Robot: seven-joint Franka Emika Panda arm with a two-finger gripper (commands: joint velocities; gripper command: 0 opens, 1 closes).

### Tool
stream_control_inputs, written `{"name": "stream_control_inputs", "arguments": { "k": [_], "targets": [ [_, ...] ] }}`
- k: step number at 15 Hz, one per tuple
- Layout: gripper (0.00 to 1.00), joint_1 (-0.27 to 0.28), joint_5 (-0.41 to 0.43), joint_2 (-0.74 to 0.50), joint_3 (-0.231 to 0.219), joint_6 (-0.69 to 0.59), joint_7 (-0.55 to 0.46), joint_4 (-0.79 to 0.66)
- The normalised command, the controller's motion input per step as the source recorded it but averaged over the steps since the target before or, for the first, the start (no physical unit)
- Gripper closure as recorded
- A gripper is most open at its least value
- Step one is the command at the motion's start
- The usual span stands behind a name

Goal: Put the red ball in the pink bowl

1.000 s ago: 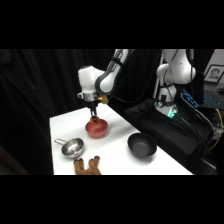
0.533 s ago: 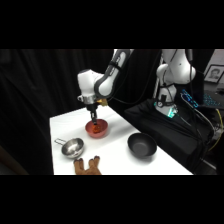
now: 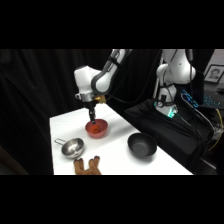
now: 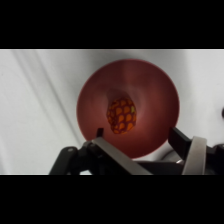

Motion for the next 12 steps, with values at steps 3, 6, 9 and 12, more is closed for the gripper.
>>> {"name": "stream_control_inputs", "arguments": {
  "k": [3, 6, 9, 12],
  "targets": [
    [0.0, -0.031, -0.003, -0.23, -0.026, -0.33, -0.14, 0.09],
    [0.0, -0.042, -0.013, -0.21, -0.038, -0.33, -0.15, 0.11],
    [0.0, -0.053, -0.033, -0.2, -0.045, -0.31, -0.16, 0.13],
    [0.0, -0.05, -0.036, -0.18, -0.032, -0.27, -0.17, 0.13]
  ]
}}
